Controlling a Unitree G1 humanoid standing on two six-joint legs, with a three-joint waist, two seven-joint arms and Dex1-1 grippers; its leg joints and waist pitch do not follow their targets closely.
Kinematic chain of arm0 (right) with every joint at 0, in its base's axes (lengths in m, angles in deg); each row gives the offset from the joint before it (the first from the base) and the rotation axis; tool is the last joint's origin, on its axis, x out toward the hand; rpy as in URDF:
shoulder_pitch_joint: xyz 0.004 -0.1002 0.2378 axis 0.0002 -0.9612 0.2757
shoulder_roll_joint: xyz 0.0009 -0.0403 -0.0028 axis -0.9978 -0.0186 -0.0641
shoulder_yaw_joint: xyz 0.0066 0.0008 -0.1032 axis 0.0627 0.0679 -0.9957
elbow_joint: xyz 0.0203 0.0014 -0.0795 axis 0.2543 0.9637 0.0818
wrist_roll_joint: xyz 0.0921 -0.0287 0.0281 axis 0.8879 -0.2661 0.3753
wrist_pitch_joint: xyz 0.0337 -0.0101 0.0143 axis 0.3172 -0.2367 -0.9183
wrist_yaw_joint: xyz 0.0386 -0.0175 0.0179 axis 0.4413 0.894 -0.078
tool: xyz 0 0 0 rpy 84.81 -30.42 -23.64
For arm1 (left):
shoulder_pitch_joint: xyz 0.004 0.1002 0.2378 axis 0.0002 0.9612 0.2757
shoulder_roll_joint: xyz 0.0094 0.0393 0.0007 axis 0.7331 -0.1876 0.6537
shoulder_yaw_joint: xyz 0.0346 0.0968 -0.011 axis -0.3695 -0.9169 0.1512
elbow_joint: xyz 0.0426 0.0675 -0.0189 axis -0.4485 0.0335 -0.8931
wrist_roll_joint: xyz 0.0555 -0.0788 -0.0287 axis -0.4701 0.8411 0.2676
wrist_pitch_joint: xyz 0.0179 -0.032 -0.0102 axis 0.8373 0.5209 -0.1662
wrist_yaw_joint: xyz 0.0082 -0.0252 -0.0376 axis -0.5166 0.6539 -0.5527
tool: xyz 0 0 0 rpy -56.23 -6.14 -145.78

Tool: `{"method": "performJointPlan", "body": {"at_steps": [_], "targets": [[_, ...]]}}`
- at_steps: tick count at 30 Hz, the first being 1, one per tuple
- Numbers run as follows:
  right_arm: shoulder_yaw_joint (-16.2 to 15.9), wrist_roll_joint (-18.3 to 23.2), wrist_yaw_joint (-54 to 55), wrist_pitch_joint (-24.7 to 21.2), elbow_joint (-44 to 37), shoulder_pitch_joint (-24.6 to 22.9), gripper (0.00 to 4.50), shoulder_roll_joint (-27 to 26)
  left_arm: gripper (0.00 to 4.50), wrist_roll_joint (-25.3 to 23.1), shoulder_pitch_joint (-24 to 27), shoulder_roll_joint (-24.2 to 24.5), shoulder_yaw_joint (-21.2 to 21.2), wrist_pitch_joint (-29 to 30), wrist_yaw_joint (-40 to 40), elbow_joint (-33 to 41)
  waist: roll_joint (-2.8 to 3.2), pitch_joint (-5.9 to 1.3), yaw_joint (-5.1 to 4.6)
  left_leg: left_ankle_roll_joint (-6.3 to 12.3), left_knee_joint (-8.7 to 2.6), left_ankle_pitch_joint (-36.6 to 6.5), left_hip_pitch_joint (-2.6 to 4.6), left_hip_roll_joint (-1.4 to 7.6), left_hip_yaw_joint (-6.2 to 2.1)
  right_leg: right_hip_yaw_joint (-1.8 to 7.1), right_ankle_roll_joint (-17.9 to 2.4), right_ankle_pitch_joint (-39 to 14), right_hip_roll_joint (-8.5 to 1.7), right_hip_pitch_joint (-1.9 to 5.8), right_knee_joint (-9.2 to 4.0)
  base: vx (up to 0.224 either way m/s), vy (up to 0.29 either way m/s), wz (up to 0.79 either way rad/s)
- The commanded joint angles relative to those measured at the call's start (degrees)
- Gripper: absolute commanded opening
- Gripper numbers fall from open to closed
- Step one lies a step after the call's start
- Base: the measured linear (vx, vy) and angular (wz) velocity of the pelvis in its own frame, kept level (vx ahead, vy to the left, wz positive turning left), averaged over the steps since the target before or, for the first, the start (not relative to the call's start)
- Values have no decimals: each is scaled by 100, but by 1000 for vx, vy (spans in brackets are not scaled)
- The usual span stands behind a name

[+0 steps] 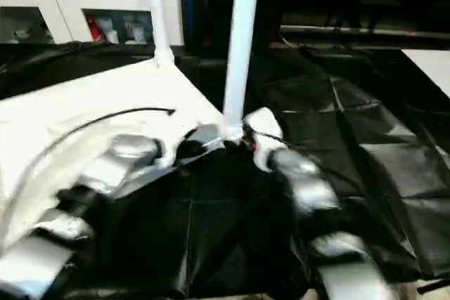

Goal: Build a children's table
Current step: Rotate leg to tighten

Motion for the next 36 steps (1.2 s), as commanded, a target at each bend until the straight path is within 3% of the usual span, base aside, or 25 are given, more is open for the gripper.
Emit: {"method": "performJointPlan", "body": {"at_steps": [1,5,9,15,17,19,20,21,22,23,25,30,33,36], "targets": [[-188,-49,-603,101,-353,-81,385,263,0,162,301,221,-319,-310,970,287,-3,-384,51,297,-418,-1385,128,336,-193,214,-1427,-1057,-347,233,-440,0,0,0],[-248,96,-1195,-63,-759,-232,385,523,0,384,512,570,-477,-233,1885,799,30,-382,72,248,-439,-1479,156,365,-190,221,-1518,-898,-332,230,-404,0,0,0],[-376,266,-1683,-255,-1050,-328,385,612,0,381,491,640,-500,-251,2039,838,47,-373,88,189,-446,-1551,191,368,-169,221,-1592,-823,-308,204,-399,0,0,0],[-490,377,-2135,-359,-1275,-398,385,723,0,526,506,703,-536,-165,2416,1016,31,-374,150,70,-452,-1630,193,369,-171,232,-1526,-1012,-334,207,-409,0,0,0],[-474,362,-2180,-379,-1302,-430,360,722,0,538,531,722,-543,-128,2449,1078,29,-373,149,56,-454,-1600,179,367,-180,232,-1533,-991,-341,216,-401,0,0,0],[-467,358,-2201,-393,-1311,-438,347,725,0,525,540,722,-543,-118,2461,1094,28,-371,144,54,-451,-1610,182,361,-179,233,-1507,-1039,-339,213,-409,0,0,0],[-448,372,-2223,-442,-1324,-444,322,722,0,499,553,715,-538,-116,2487,1100,-4,-371,142,64,-450,-1595,179,361,-176,234,-1495,-1050,-339,216,-415,0,0,0],[-449,380,-2236,-458,-1327,-444,315,721,0,490,550,711,-534,-118,2490,1090,10,-373,145,76,-450,-1541,174,359,-183,233,-1493,-1052,-341,224,-406,0,0,0],[-455,388,-2253,-482,-1346,-457,312,723,0,484,551,714,-535,-113,2481,1085,-41,-380,149,108,-438,-1493,175,360,-175,231,-1493,-1042,-344,222,-403,0,0,0],[-461,391,-2263,-492,-1356,-468,312,723,0,482,553,720,-538,-111,2471,1087,-15,-378,157,124,-441,-1438,169,363,-180,231,-1492,-1022,-348,222,-396,0,0,0],[-475,386,-2293,-497,-1327,-460,285,718,0,488,553,726,-522,-84,2431,1094,-32,-378,164,158,-432,-1367,168,361,-177,231,-1496,-994,-352,222,-392,0,0,0],[-379,336,-2053,-471,-1061,-383,276,590,0,512,597,729,-464,-17,2333,1123,-42,-377,160,173,-426,-1332,166,356,-174,229,-1488,-1020,-351,221,-393,0,0,0],[-231,168,-1351,-479,-719,-279,275,384,0,402,527,614,-368,63,1905,954,-50,-368,143,123,-435,-1410,163,352,-179,229,-1458,-1204,-356,212,-415,0,0,0],[-68,70,-625,-541,-433,-195,275,142,0,316,410,456,-248,149,1429,742,-51,-347,89,-57,-454,-1654,182,337,-195,227,-1351,-1688,-357,183,-458,0,0,0]]}}
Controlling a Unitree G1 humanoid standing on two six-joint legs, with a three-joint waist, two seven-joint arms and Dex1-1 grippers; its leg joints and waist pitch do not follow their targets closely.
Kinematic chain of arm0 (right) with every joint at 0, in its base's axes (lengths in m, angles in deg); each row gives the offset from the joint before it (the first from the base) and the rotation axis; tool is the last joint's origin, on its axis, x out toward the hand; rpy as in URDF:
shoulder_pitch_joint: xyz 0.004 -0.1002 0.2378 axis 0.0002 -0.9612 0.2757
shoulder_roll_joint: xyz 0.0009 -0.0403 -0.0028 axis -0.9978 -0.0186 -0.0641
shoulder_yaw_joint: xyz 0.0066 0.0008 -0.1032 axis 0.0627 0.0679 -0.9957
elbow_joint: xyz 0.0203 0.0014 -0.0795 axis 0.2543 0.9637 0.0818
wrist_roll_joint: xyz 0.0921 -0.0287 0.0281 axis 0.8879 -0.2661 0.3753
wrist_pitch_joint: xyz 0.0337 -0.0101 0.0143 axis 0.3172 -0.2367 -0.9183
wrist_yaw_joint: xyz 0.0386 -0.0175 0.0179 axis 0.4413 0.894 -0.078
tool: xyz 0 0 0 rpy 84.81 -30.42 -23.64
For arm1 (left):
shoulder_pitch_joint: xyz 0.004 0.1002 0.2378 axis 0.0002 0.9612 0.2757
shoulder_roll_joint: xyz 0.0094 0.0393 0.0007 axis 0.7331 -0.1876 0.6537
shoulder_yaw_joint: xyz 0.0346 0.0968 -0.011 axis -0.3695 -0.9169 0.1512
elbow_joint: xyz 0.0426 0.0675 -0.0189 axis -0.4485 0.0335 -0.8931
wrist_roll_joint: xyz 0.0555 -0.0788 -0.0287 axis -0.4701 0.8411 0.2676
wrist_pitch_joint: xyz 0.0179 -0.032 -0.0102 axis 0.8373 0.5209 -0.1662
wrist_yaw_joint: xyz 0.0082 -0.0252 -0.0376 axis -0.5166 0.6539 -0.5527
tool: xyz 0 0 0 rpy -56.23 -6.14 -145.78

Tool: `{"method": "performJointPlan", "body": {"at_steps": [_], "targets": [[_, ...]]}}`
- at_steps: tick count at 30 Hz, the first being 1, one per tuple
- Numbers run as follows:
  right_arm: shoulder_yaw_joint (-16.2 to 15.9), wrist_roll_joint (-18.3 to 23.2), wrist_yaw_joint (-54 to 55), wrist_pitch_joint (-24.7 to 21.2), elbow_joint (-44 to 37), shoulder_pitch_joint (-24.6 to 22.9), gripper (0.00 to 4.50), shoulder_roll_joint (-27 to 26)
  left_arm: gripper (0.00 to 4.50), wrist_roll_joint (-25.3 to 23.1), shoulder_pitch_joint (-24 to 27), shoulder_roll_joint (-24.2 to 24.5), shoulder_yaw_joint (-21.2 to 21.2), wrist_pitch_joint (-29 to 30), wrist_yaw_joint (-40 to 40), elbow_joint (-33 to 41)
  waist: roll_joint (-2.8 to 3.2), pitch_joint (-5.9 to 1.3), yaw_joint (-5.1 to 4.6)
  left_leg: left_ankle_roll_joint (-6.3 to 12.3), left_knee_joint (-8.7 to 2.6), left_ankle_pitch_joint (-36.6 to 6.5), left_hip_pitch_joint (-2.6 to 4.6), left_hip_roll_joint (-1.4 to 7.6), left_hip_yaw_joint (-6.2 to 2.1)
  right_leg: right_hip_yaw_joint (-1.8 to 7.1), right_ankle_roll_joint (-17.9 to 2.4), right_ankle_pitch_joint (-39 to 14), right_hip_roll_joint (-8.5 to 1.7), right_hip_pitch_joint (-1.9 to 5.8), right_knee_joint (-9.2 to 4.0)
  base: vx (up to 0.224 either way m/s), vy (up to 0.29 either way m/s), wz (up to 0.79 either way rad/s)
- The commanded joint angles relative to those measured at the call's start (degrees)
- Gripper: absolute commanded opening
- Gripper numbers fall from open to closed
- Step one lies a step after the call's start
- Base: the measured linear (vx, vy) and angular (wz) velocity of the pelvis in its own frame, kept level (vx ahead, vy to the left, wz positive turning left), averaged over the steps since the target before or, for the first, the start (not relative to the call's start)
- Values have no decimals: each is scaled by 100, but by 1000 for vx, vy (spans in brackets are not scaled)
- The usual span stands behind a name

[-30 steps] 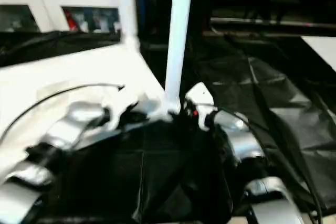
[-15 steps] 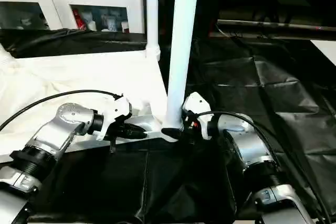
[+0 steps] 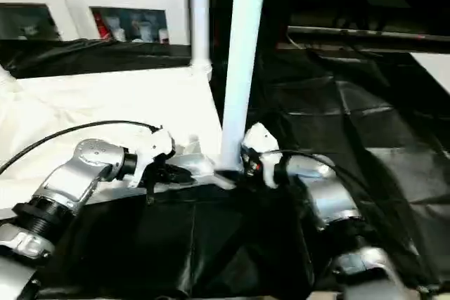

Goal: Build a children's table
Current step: Rotate leg to tighten

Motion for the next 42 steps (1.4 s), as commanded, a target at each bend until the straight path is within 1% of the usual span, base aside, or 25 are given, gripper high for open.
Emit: {"method": "performJointPlan", "body": {"at_steps": [1,2,3,4,6,10,13,17,19,20,23,25,26,27,28,29,30,31,32,33,35,36,38,39,42], "targets": [[441,-94,1261,-296,502,148,275,-293,0,-26,-194,-306,92,136,-612,-285,3,-355,-3,-103,-465,-1743,185,338,-209,228,-1282,-1837,-362,176,-476,0,0,0],[554,-67,1623,-352,615,191,275,-443,0,-42,-260,-407,169,184,-876,-400,9,-347,-26,-144,-467,-1784,189,330,-198,236,-1267,-1875,-348,146,-486,0,0,0],[554,-67,1623,-352,615,191,275,-443,0,-42,-260,-407,169,184,-876,-400,-10,-354,-38,-225,-479,-1914,197,321,-226,216,-1214,-2040,-349,154,-497,0,0,0],[781,-58,2538,-438,925,321,274,-789,0,-57,-433,-687,371,346,-1559,-675,-8,-361,-51,-256,-475,-1910,204,326,-215,227,-1191,-2019,-351,144,-498,0,0,0],[898,-50,3101,-439,1170,429,274,-1011,0,-83,-562,-894,498,441,-2086,-843,-7,-366,-54,-282,-475,-1975,214,318,-225,220,-1157,-2061,-355,138,-518,0,0,0],[996,-102,4036,-401,1687,702,274,-1416,0,-137,-783,-1330,724,506,-3003,-1102,-24,-377,-57,-193,-466,-1807,189,309,-208,227,-1166,-1755,-345,145,-511,0,0,0],[897,-232,4034,-315,1824,826,274,-1548,0,-155,-806,-1465,673,513,-3026,-1080,-26,-392,-17,-60,-452,-1587,164,305,-196,224,-1161,-1477,-351,175,-489,0,0,0],[849,-318,3952,-162,1924,926,274,-1585,0,-211,-756,-1407,524,549,-2849,-991,-16,-388,4,29,-453,-1480,155,303,-188,220,-1188,-1295,-343,192,-470,0,0,0],[871,-282,3867,-22,1974,978,330,-1584,0,-220,-740,-1380,506,542,-2807,-990,-19,-382,2,6,-459,-1584,163,306,-191,219,-1170,-1457,-345,187,-486,0,0,0],[833,-333,3764,117,2015,1026,344,-1507,0,-226,-724,-1338,494,514,-2729,-993,5,-381,-1,-23,-464,-1648,171,311,-196,218,-1160,-1523,-345,178,-494,0,0,0],[761,-436,3654,201,1957,1052,365,-1358,0,-231,-701,-1253,461,419,-2586,-981,-9,-381,-27,-56,-477,-1690,140,305,-207,210,-1136,-1514,-339,200,-490,0,0,0],[704,-401,3081,232,1686,999,384,-1102,0,-233,-671,-1098,393,298,-2321,-895,15,-369,-41,-43,-472,-1802,169,305,-199,211,-1152,-1557,-327,179,-513,0,0,0],[698,-383,2972,233,1643,987,384,-1066,0,-231,-666,-1075,382,280,-2278,-880,1,-382,-34,-5,-463,-1759,150,309,-201,216,-1156,-1485,-335,208,-494,0,0,0],[546,-283,2172,219,1257,821,384,-808,0,-179,-635,-965,370,184,-2030,-827,14,-380,-37,22,-463,-1726,144,306,-200,218,-1168,-1433,-332,210,-489,0,0,0],[546,-283,2172,219,1257,821,384,-808,0,-179,-635,-965,370,184,-2030,-827,-6,-386,-13,97,-448,-1597,132,317,-196,224,-1158,-1252,-340,229,-476,0,0,0],[452,-256,1772,264,1047,713,384,-631,0,-152,-621,-902,345,144,-1854,-824,30,-394,-30,141,-448,-1481,118,305,-200,210,-1240,-1111,-331,244,-457,0,0,0],[342,-233,1292,318,777,563,384,-383,0,-144,-592,-797,289,70,-1626,-826,19,-394,-14,180,-438,-1476,127,307,-188,209,-1239,-1056,-323,244,-472,0,0,0],[315,-221,1169,324,697,519,384,-312,0,-132,-576,-760,271,61,-1534,-809,11,-399,-9,229,-428,-1365,127,323,-191,217,-1298,-872,-330,247,-434,0,0,0],[261,-194,911,339,535,429,384,-164,0,-107,-545,-684,233,40,-1340,-775,46,-400,5,259,-429,-1326,138,326,-191,207,-1370,-786,-324,248,-433,0,0,0],[233,-176,767,348,453,382,384,-81,0,-93,-527,-642,211,18,-1225,-756,30,-401,1,276,-422,-1313,136,324,-186,210,-1401,-737,-325,250,-426,0,0,0],[148,-8,123,213,108,193,384,251,0,30,-367,-380,36,-262,-444,-437,68,-403,15,305,-423,-1319,143,335,-195,207,-1483,-665,-329,259,-417,0,0,0],[141,26,-4,163,53,166,384,303,0,58,-338,-333,3,-263,-297,-361,62,-411,11,332,-418,-1261,143,347,-187,205,-1596,-482,-322,265,-386,0,0,0],[127,40,-116,143,-27,131,384,350,0,132,-281,-280,-29,-314,-72,-233,68,-401,14,331,-415,-1300,147,345,-173,202,-1678,-514,-320,255,-387,0,0,0],[132,103,-312,70,-177,74,384,398,0,286,-162,-167,-101,-268,376,40,72,-390,20,323,-418,-1344,150,344,-168,206,-1670,-593,-320,248,-400,0,0,0],[113,217,-584,-15,-350,21,384,427,0,370,-48,-29,-211,-131,737,307,94,-387,58,230,-442,-1476,176,378,-167,206,-1657,-773,-316,227,-396,0,0,0]]}}
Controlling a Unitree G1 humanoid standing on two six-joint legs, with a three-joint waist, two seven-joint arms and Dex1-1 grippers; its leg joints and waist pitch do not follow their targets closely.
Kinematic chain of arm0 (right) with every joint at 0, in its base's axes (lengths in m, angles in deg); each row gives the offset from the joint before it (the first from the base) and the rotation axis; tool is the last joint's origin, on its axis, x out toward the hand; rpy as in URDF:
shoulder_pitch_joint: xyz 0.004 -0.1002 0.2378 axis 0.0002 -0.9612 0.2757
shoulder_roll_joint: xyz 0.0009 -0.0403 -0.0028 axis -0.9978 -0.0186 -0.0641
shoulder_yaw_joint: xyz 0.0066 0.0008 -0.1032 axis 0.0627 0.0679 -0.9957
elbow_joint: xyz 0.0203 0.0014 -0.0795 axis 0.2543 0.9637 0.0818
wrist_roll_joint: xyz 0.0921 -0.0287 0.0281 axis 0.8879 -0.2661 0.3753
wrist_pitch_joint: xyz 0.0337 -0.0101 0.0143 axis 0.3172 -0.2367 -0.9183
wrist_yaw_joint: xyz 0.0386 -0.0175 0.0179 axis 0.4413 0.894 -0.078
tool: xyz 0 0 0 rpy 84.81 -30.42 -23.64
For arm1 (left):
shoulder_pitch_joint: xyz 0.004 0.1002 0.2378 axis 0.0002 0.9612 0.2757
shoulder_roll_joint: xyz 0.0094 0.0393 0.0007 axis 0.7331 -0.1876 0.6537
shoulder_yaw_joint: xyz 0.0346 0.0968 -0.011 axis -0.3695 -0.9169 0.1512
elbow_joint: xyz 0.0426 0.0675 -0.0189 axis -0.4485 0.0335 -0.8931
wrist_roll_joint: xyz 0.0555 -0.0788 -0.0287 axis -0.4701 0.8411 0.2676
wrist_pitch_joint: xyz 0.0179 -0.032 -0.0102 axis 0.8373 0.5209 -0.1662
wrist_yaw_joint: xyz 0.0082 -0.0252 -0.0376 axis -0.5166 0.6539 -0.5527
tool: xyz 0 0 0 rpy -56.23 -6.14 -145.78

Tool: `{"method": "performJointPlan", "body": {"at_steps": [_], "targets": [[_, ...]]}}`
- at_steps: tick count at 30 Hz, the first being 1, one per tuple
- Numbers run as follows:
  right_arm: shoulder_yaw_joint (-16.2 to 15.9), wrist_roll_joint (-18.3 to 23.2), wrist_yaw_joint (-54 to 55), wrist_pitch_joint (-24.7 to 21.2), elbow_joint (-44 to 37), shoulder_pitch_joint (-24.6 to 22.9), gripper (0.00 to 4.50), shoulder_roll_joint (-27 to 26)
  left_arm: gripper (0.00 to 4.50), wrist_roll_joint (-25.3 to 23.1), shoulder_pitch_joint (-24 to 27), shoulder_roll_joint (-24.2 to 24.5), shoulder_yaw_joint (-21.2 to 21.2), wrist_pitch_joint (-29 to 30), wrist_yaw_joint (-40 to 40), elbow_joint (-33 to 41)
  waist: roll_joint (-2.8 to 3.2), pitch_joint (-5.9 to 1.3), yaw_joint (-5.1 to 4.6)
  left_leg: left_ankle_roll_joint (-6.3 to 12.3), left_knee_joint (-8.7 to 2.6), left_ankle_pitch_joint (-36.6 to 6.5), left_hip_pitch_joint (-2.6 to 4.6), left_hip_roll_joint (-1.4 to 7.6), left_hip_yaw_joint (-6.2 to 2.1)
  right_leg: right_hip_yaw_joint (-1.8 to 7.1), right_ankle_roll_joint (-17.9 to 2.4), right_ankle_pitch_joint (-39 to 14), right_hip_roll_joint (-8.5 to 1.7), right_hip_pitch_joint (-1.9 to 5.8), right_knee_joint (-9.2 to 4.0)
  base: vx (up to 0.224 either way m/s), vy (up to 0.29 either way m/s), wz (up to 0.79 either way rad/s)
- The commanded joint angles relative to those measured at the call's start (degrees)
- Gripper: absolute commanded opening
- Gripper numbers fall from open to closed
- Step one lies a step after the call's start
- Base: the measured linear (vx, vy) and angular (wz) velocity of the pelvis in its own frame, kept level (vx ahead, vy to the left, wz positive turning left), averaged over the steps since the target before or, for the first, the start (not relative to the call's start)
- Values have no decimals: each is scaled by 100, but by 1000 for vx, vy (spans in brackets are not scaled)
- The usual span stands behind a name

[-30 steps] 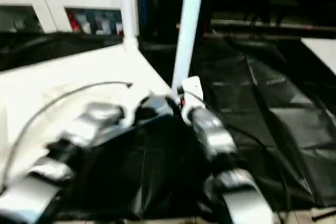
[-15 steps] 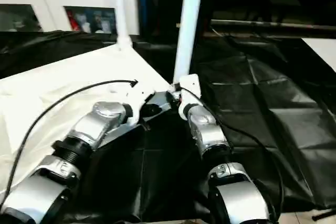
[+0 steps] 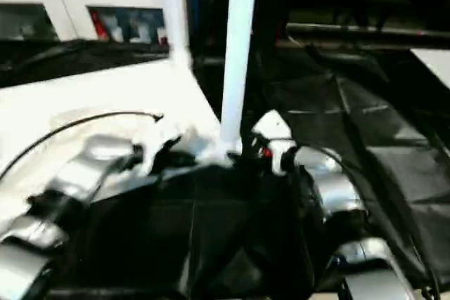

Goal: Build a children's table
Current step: Rotate leg to tighten

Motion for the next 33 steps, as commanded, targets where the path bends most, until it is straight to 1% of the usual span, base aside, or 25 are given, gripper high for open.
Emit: {"method": "performJointPlan", "body": {"at_steps": [1,3,4,5,6,7,8,9,10,11,13,15,16,17,20,24,27,28,29,30,31,32,33], "targets": [[10,201,-265,-158,-304,4,384,87,0,214,37,-20,-252,35,630,420,36,-410,17,201,-431,-1499,202,376,-163,215,-1655,-806,-310,228,-375,0,0,0],[-63,207,-382,-213,-374,-30,384,127,0,207,43,-7,-248,12,637,407,54,-402,40,147,-437,-1564,218,382,-156,223,-1640,-870,-312,206,-384,0,0,0],[-96,182,-415,-189,-375,-45,384,142,0,200,40,-8,-244,-7,627,384,48,-395,68,66,-445,-1625,220,372,-160,232,-1581,-990,-325,201,-395,0,0,0],[-108,171,-431,-193,-378,-54,384,144,0,202,42,0,-239,-15,635,380,48,-395,68,66,-445,-1625,220,372,-160,232,-1581,-990,-325,201,-395,0,0,0],[-114,156,-435,-178,-363,-59,384,134,0,201,44,11,-234,-23,649,373,29,-390,87,-7,-450,-1707,223,363,-167,237,-1507,-1190,-339,199,-415,0,0,0],[-108,149,-445,-191,-375,-67,367,124,0,195,49,18,-226,-20,665,383,18,-390,86,-19,-451,-1705,217,360,-170,240,-1484,-1224,-342,203,-417,0,0,0],[-101,157,-462,-212,-386,-73,356,114,0,190,55,25,-219,-14,677,391,7,-393,92,-22,-449,-1669,208,355,-174,242,-1445,-1258,-348,209,-418,0,0,0],[-90,173,-490,-255,-416,-83,356,112,0,197,68,42,-224,13,693,430,10,-394,95,-19,-447,-1646,204,354,-177,242,-1431,-1264,-351,211,-417,0,0,0],[-94,187,-544,-306,-449,-94,339,123,0,206,79,58,-233,52,696,478,10,-398,100,-2,-448,-1604,200,356,-180,240,-1410,-1249,-349,214,-415,0,0,0],[-94,187,-544,-306,-449,-94,339,123,0,206,79,58,-233,52,696,478,11,-404,105,14,-444,-1531,198,358,-179,238,-1410,-1168,-346,216,-403,0,0,0],[-137,164,-596,-325,-472,-108,314,153,0,202,93,64,-229,73,702,508,8,-413,107,49,-435,-1417,192,357,-176,234,-1442,-1001,-340,223,-383,0,0,0],[-169,143,-630,-304,-455,-119,307,172,0,195,101,67,-226,75,704,510,7,-415,108,92,-428,-1356,185,354,-173,229,-1479,-903,-340,227,-373,0,0,0],[-200,110,-650,-263,-440,-125,283,189,0,187,111,75,-229,68,703,510,1,-410,108,107,-425,-1347,183,350,-170,229,-1487,-911,-339,224,-376,0,0,0],[-219,99,-670,-258,-436,-131,277,199,0,180,117,83,-233,65,702,512,-1,-412,111,110,-424,-1349,182,349,-170,228,-1487,-927,-340,228,-376,0,0,0],[-272,54,-735,-248,-419,-149,267,231,0,167,146,120,-255,85,720,543,9,-410,112,104,-426,-1368,183,351,-175,229,-1470,-1005,-342,228,-380,0,0,0],[-242,36,-675,-289,-370,-142,262,189,0,158,153,127,-252,101,723,559,1,-415,112,96,-419,-1355,188,349,-172,230,-1468,-1017,-344,228,-382,0,0,0],[-205,-70,-331,-348,-178,-106,262,92,0,97,106,46,-194,106,487,434,0,-415,103,114,-414,-1294,182,344,-169,229,-1489,-940,-339,226,-372,0,0,0],[-156,-216,138,-358,86,-57,262,-15,0,3,23,-68,-116,103,114,237,6,-402,87,69,-415,-1347,184,335,-169,231,-1495,-1040,-342,206,-390,0,0,0],[-90,-319,584,-390,321,-16,262,-136,0,-116,-82,-197,-26,142,-356,10,3,-403,84,36,-422,-1415,191,333,-176,227,-1477,-1141,-343,216,-401,0,0,0],[-48,-376,851,-409,462,8,262,-210,0,-193,-150,-277,31,169,-658,-133,3,-375,69,-55,-436,-1630,214,327,-180,228,-1412,-1505,-346,188,-443,0,0,0],[81,-394,1368,-537,662,62,262,-381,0,-249,-269,-438,162,264,-1162,-356,-19,-353,45,-168,-446,-1899,253,326,-178,233,-1319,-1953,-343,161,-491,0,0,0],[180,-380,1706,-627,781,102,262,-507,0,-260,-348,-556,265,351,-1506,-495,-2,-346,57,-226,-441,-1998,264,316,-199,227,-1256,-2169,-360,147,-503,0,0,0],[206,-376,1799,-651,814,114,262,-542,0,-263,-370,-589,294,374,-1600,-533,-10,-357,49,-295,-450,-2078,276,317,-222,226,-1163,-2395,-375,155,-525,0,0,0]]}}
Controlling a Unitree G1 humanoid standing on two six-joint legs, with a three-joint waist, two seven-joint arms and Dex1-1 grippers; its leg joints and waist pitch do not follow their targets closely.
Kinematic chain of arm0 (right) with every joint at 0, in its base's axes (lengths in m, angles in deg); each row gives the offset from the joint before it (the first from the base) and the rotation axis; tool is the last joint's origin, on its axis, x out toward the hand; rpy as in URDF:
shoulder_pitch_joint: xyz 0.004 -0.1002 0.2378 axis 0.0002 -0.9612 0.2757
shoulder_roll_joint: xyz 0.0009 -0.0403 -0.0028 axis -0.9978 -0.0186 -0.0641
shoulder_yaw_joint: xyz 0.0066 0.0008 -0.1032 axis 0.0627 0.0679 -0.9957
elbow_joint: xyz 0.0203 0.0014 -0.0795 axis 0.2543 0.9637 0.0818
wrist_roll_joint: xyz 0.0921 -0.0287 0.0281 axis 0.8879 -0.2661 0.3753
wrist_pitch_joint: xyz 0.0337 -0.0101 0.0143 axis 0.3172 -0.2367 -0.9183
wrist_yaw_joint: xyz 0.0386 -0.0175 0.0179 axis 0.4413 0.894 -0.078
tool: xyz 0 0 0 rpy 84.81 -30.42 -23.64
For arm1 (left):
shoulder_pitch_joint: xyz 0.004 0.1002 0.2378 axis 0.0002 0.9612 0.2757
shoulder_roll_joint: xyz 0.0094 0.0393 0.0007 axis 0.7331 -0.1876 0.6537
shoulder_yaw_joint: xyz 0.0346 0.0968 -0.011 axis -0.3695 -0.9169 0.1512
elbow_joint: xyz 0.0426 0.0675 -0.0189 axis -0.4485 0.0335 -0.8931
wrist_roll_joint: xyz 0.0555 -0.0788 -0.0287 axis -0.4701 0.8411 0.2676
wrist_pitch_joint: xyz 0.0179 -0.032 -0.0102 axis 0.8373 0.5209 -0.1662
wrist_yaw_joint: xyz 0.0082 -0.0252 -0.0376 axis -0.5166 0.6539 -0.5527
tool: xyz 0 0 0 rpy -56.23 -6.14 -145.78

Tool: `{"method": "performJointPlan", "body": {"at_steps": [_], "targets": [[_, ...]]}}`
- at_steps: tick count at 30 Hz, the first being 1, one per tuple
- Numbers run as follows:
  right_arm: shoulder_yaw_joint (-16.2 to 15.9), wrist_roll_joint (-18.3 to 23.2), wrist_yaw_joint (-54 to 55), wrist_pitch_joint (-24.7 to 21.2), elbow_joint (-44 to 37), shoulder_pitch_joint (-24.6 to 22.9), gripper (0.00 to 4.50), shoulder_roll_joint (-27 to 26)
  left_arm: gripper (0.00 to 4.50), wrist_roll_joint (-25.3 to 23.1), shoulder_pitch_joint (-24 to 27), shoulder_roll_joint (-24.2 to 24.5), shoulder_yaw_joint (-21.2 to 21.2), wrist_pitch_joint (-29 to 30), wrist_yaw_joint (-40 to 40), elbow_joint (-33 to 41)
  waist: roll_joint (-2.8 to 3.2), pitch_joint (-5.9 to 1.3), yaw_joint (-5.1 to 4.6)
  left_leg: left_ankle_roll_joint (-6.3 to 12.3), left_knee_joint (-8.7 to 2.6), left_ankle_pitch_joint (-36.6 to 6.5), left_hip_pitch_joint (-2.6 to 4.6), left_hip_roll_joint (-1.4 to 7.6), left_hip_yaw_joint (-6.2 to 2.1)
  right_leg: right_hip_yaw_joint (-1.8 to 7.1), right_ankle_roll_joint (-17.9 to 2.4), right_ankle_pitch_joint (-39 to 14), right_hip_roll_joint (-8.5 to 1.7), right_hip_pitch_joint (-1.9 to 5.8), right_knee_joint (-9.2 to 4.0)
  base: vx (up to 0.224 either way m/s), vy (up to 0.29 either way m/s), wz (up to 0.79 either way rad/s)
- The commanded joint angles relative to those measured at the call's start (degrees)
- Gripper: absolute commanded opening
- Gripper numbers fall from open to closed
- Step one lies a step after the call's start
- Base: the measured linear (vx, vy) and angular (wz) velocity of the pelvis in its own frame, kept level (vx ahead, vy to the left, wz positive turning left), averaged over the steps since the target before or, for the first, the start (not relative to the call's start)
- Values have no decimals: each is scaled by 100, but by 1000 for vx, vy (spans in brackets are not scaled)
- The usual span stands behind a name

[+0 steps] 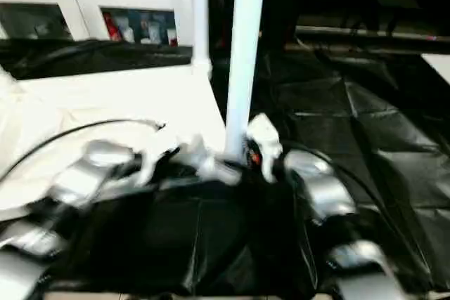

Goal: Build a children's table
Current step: Rotate leg to tighten

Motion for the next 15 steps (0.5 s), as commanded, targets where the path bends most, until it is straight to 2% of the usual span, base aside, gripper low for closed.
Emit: {"method": "performJointPlan", "body": {"at_steps": [1,4,6,9,10,14,15], "targets": [[119,-328,978,-328,536,-87,262,-123,0,-30,-255,-214,374,222,-977,-278,-17,-359,-71,-317,-474,-2089,217,328,-235,218,-1077,-2417,-365,113,-548,0,0,0],[592,-221,2496,-506,1009,170,262,-577,0,-32,-489,-606,620,352,-1935,-629,-5,-359,-121,-395,-485,-2179,230,310,-241,215,-1041,-2426,-346,73,-555,0,0,0],[822,-133,3224,-490,1249,331,261,-799,0,-25,-604,-827,706,342,-2357,-769,-14,-368,-121,-339,-473,-2176,224,307,-233,222,-1003,-2346,-359,74,-584,0,0,0],[879,-80,3382,-461,1344,395,261,-879,0,-37,-639,-900,711,318,-2480,-807,-19,-386,-125,-246,-473,-2028,188,295,-222,219,-981,-2114,-342,104,-566,0,0,0],[822,-127,3447,-332,1432,490,261,-961,0,-67,-659,-988,644,279,-2455,-818,-38,-390,-113,-193,-470,-1945,178,297,-213,218,-978,-2004,-346,111,-564,0,0,0],[711,-304,3389,-69,1614,689,261,-1078,0,-157,-631,-1058,463,243,-2219,-887,-31,-398,-129,-105,-469,-1731,136,297,-206,213,-1044,-1702,-342,147,-522,0,0,0],[716,-308,3394,-32,1637,707,317,-1089,0,-153,-630,-1060,453,255,-2210,-897,-26,-394,-130,-100,-470,-1760,140,297,-205,213,-1046,-1749,-344,138,-527,0,0,0]]}}
